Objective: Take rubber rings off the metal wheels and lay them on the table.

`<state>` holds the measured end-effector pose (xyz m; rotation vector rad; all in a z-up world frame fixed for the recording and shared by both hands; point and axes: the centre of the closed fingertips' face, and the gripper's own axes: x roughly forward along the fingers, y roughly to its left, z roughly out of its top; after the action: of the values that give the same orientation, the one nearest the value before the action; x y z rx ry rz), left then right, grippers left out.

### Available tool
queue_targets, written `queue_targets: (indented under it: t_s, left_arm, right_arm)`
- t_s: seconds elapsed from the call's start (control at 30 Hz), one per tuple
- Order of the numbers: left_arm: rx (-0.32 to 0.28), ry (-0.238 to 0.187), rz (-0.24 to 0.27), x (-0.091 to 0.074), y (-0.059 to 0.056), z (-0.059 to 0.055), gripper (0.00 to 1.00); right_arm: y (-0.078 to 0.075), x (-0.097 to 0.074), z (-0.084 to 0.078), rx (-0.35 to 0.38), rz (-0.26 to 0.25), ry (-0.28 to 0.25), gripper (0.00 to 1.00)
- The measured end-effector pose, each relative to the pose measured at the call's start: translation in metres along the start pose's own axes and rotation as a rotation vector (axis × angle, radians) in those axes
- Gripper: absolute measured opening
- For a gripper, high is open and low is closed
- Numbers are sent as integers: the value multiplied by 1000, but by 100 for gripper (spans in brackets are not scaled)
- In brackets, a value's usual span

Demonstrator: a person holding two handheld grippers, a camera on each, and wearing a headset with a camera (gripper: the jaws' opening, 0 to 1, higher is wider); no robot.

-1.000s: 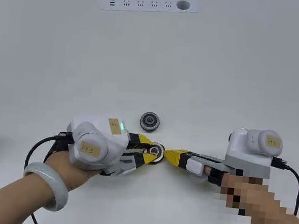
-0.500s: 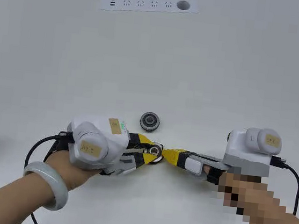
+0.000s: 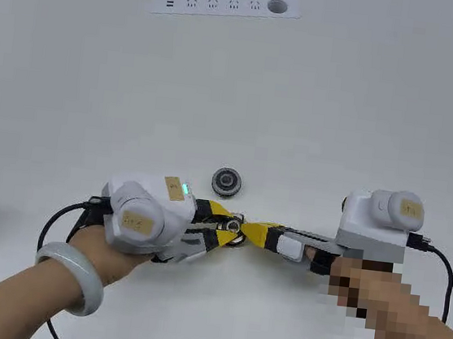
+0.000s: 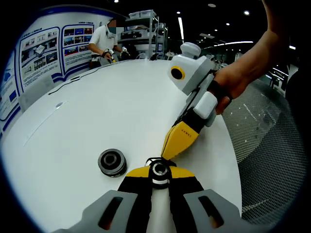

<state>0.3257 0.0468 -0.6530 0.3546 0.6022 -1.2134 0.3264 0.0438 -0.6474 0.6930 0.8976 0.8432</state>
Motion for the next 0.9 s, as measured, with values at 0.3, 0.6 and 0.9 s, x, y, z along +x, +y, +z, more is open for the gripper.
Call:
queue_targets:
  t_s: [0.3,0.6,0.9]
  left_arm:
    - [-1,1,2,1,0,0,11]
    - [9,2,4,1,0,0,12]
    - [16,-13,16,0,0,1,13]
  right_arm:
    - [18,7,7,-18,53,-14,2]
    - [11,3,10,-5,29,-26,2]
    - [4,2,8,-7,1,-22,2]
